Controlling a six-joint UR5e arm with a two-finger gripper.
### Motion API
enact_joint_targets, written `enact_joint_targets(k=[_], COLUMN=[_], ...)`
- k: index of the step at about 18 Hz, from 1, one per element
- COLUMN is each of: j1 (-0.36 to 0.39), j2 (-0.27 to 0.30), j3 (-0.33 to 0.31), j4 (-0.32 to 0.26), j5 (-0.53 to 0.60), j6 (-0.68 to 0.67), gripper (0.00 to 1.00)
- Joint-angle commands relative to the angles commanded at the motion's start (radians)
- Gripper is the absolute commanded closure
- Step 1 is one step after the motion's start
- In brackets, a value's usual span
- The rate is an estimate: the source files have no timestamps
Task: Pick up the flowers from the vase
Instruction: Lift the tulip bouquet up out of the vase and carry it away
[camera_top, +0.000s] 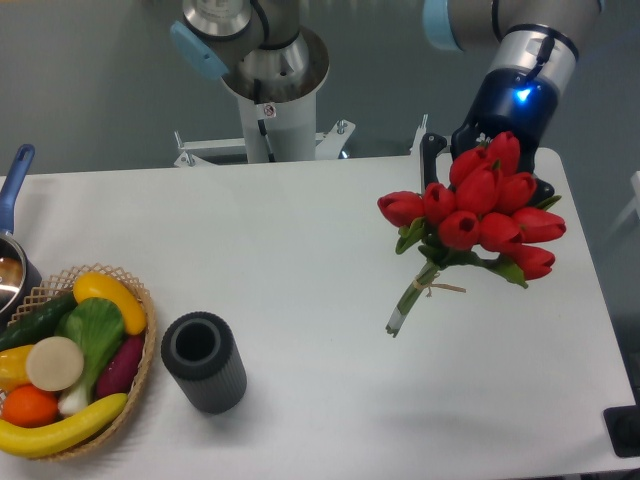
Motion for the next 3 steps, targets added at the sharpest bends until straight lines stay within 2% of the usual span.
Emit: enact_joint_targets(k=[3], j1=[-0.002], j2=[0.0], j3=[-0.002], j4=[0.0], j5=[0.002], j6=[0.011], gripper=[0.64])
